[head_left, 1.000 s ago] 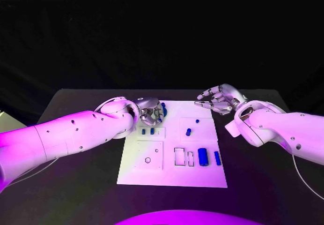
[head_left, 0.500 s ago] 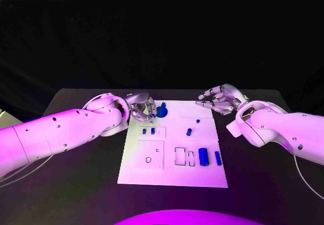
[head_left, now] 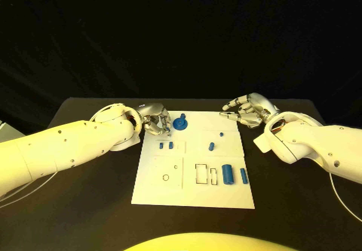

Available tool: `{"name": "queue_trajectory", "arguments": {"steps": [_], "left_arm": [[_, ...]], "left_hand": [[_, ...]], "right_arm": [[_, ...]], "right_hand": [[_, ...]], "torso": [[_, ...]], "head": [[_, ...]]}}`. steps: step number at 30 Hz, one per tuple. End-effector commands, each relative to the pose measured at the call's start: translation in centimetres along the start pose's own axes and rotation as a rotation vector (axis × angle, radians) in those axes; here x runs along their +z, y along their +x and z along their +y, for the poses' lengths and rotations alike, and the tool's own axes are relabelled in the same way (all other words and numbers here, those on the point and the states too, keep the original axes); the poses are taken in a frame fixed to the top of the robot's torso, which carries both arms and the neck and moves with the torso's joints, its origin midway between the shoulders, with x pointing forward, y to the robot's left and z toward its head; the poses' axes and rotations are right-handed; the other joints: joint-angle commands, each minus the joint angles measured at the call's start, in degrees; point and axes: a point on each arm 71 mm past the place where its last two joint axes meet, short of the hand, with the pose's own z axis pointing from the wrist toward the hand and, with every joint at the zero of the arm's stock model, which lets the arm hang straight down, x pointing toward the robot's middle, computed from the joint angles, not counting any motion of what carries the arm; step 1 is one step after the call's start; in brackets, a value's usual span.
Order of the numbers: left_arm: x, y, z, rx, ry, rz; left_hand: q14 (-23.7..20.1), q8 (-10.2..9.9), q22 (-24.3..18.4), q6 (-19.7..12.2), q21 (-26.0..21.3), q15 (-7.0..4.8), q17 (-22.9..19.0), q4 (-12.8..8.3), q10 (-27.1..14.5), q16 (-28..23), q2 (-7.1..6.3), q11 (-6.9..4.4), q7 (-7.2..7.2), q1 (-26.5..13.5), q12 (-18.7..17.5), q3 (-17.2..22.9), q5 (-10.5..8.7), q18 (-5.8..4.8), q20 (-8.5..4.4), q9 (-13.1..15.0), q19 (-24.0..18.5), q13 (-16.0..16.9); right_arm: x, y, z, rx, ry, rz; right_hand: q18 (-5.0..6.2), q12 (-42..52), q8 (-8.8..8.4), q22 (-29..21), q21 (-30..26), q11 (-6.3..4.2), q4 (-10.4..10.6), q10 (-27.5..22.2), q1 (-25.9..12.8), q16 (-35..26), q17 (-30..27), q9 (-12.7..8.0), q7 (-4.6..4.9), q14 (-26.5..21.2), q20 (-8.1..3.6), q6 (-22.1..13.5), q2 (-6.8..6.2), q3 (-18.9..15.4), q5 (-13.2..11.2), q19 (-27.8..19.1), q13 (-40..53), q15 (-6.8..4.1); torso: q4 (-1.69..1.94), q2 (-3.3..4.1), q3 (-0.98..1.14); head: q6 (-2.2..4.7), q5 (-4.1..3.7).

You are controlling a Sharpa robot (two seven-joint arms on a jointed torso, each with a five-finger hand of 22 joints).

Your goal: Assemble the parts on the task board

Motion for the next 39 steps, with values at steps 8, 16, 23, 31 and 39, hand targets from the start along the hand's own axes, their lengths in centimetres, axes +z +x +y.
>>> {"name": "queue_trajectory", "arguments": {"steps": [8, 16, 23, 31, 39], "left_arm": [[0.4, 1.1, 0.0, 0.045, 0.006, 0.053], [0.5, 1.5, 0.1, 0.054, -0.002, 0.071], [0.6, 1.6, 0.2, 0.053, -0.005, 0.079], [0.7, 1.8, 0.0, 0.049, 0.002, 0.084], [0.9, 2.0, -0.2, 0.048, 0.006, 0.086]], "left_hand": [[0.3, -0.3, 0.0, 0.5, 0.2, -0.04, 0.0, 0.0, 0.5, 0.1, -0.19, 0.05, -0.16, -0.4, -0.4, -0.1, 0.05, -0.82, -0.04, 0.1, 0.2, 0.1], [0.3, -0.3, 0.0, 0.5, 0.1, -0.05, 0.0, -0.1, 0.6, 0.1, -0.24, 0.03, -0.18, -0.5, -0.5, -0.1, 0.02, -0.81, -0.04, 0.1, 0.1, 0.1], [0.3, -0.3, -0.1, 0.5, 0.0, -0.06, -0.1, -0.1, 0.7, 0.0, -0.25, 0.02, -0.18, -0.5, -0.5, -0.1, 0.01, -0.78, -0.05, 0.1, 0.0, 0.1], [0.3, -0.3, -0.1, 0.5, 0.1, -0.06, -0.2, -0.1, 0.7, 0.0, -0.25, 0.01, -0.19, -0.5, -0.6, -0.1, 0.0, -0.79, -0.05, 0.2, 0.1, 0.1], [0.3, -0.4, 0.0, 0.7, 0.1, -0.09, -0.1, -0.1, 0.9, 0.0, -0.25, -0.04, -0.23, -0.5, -0.7, -0.1, -0.03, -0.8, -0.06, 0.2, 0.1, 0.2]], "right_arm": [[0.0, 0.1, 0.1, -0.002, -0.008, 0.008], [0.0, 0.1, 0.1, -0.003, -0.008, 0.008], [0.0, 0.1, 0.1, -0.003, -0.008, 0.007], [0.0, 0.1, 0.1, -0.003, -0.008, 0.008], [0.0, 0.1, 0.1, -0.003, -0.008, 0.008]], "right_hand": [[1.04, -0.1, 0.37, 8.9, -0.4, -0.08, -0.2, 0.0, -0.2, -0.4, 8.5, 0.0, -0.1, 4.4, 0.29, -0.1, 0.5, -0.2, 0.4, 1.5, 8.1, 0.09], [1.04, -0.1, 0.37, 8.9, -0.4, -0.08, -0.2, 0.0, -0.2, -0.4, 8.5, 0.0, -0.1, 4.4, 0.29, -0.1, 0.5, -0.2, 0.4, 1.5, 8.1, 0.09], [1.04, -0.1, 0.37, 8.9, -0.4, -0.08, -0.2, 0.0, -0.2, -0.4, 8.5, 0.0, -0.1, 4.4, 0.29, -0.1, 0.5, -0.2, 0.4, 1.5, 8.1, 0.09], [1.04, -0.1, 0.37, 8.9, -0.4, -0.08, -0.2, 0.0, -0.2, -0.4, 8.5, 0.0, -0.1, 4.4, 0.29, -0.1, 0.5, -0.2, 0.4, 1.5, 8.1, 0.09], [1.04, -0.1, 0.37, 8.9, -0.4, -0.08, -0.2, 0.0, -0.2, -0.4, 8.5, 0.0, -0.1, 4.4, 0.29, -0.1, 0.5, -0.2, 0.4, 1.5, 8.1, 0.09]], "torso": [[-0.01, 0.02, 0.01], [-0.01, 0.01, 0.06], [0.04, -0.03, 0.04], [-0.01, -0.02, 0.07], [-0.03, 0.04, 0.09]], "head": [[-0.16, -0.08], [-0.27, -0.15], [-0.32, -0.15], [-0.3, -0.14], [-0.29, -0.24]]}}
